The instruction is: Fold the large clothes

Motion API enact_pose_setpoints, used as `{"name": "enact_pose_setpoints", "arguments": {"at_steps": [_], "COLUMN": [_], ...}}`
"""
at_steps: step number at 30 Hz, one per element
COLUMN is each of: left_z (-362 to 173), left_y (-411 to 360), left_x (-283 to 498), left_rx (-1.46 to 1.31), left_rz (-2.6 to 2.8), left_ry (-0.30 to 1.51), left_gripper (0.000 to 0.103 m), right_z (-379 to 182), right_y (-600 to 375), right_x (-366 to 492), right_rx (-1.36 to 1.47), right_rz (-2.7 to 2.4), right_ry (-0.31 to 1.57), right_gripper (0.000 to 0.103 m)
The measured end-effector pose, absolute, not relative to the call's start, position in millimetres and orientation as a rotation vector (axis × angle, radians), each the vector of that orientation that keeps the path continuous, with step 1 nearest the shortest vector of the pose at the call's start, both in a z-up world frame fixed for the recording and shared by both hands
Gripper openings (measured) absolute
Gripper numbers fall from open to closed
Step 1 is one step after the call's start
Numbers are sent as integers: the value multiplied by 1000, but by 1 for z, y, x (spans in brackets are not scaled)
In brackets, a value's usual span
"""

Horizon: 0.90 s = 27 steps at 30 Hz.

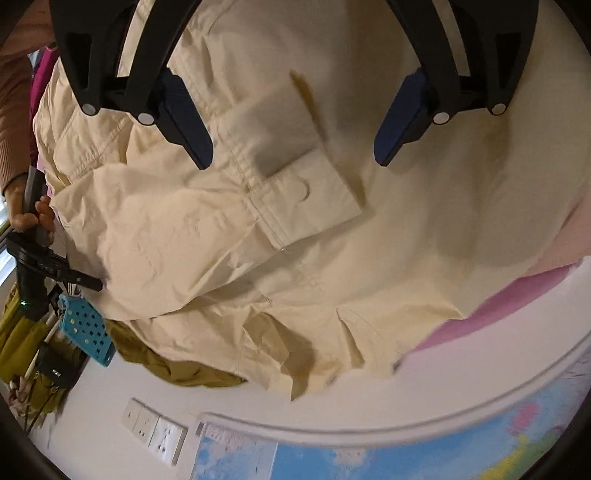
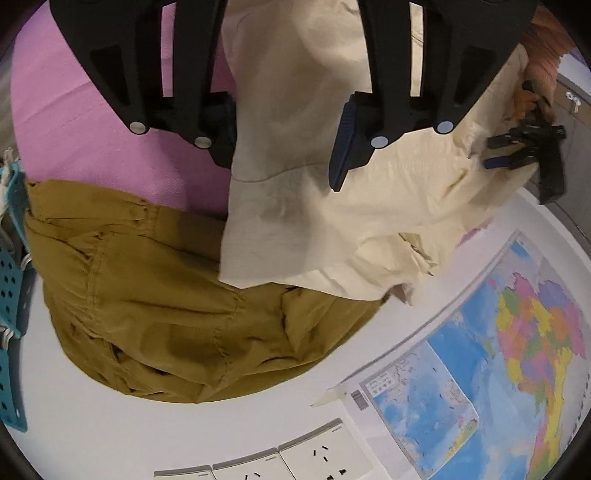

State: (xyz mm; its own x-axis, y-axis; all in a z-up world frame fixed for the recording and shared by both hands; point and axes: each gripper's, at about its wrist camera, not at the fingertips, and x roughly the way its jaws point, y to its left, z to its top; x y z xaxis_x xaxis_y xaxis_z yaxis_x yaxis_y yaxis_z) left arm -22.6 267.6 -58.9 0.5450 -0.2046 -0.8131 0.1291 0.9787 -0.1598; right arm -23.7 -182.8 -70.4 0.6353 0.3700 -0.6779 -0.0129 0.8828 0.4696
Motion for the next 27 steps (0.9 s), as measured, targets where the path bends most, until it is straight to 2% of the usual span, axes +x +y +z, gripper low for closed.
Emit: {"name": "enact_pose_setpoints", "arguments": {"at_steps": [1,2,3,4,5,6,11,14,15,20,21,23,24,27], "left_z": [-62,-68,-75,-78,-76,-70,-39,-50,-55,-61,-59,-53,-49,-29], "left_y": [265,263,259,258,259,265,293,290,287,291,292,289,288,289], "left_x": [-19,-12,-5,-5,-5,-10,-40,-40,-39,-39,-43,-53,-60,-96], "left_rx": [-84,-73,-46,-30,-30,-57,-131,-81,-55,-70,-61,-56,-53,-19], "left_rz": [-207,-205,-164,-129,-109,-100,-58,-41,-20,-8,1,-3,-12,-34], "left_ry": [987,1002,1021,1023,1006,965,852,917,929,944,936,910,893,809], "left_gripper": [85,71,46,36,21,14,13,21,27,36,42,45,52,60], "right_z": [-69,-67,-65,-62,-58,-54,-15,-2,-2,-38,-50,-72,-84,-95], "right_y": [-182,-182,-182,-181,-181,-181,-173,-138,-117,-45,-34,-23,-20,-25], "right_x": [-26,-26,-27,-27,-28,-27,-46,-45,-40,1,12,25,31,35], "right_rx": [449,449,451,447,443,445,351,281,217,77,47,-2,-17,-6], "right_rz": [222,217,218,211,200,195,120,254,306,419,430,405,395,369], "right_ry": [858,852,849,846,839,829,697,681,699,845,890,952,1000,1032], "right_gripper": [47,47,48,49,50,50,52,52,52,50,49,49,49,48]}}
